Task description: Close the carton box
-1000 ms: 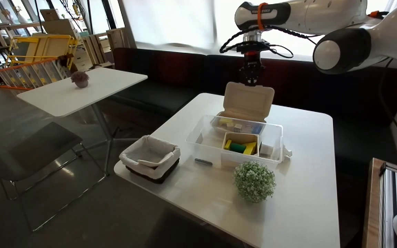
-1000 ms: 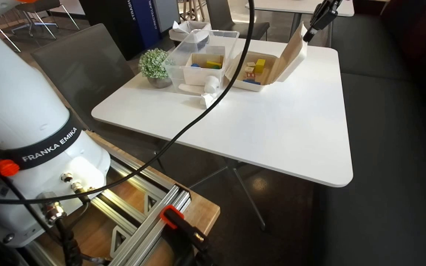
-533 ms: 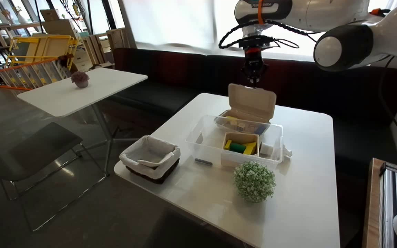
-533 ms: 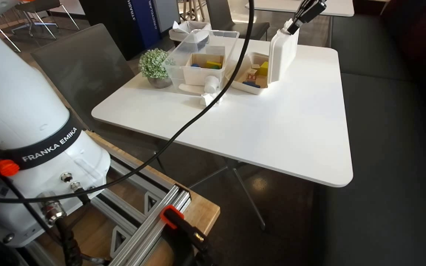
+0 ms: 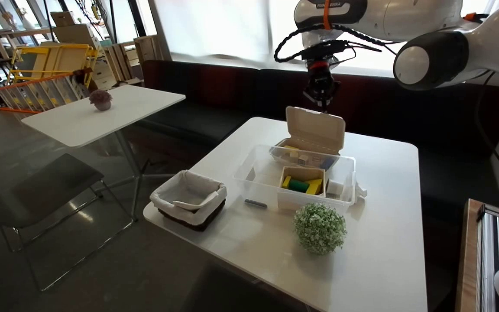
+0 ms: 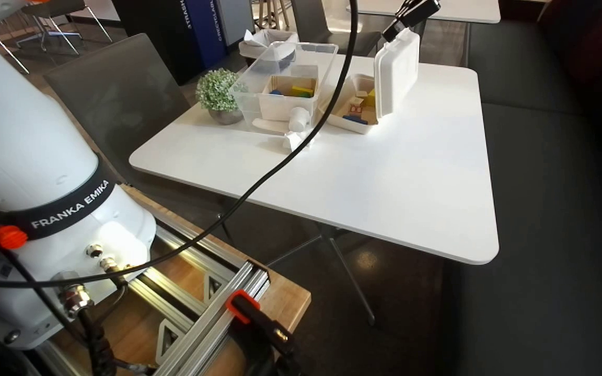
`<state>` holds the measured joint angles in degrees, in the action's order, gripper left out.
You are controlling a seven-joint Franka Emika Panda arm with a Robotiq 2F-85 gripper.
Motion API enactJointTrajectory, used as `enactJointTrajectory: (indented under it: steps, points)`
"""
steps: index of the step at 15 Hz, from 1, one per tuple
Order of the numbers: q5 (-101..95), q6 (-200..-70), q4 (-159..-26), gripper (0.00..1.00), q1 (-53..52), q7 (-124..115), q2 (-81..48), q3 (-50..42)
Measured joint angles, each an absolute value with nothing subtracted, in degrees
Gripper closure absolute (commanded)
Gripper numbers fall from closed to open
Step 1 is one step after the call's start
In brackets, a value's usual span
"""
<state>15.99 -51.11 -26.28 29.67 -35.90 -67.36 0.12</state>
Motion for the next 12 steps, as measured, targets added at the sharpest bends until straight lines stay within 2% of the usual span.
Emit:
enactJointTrajectory:
  steps: [12]
  points:
    - [17.2,-47.7,-27.4,1.00,29.4,-36.1,-70.2,0.6]
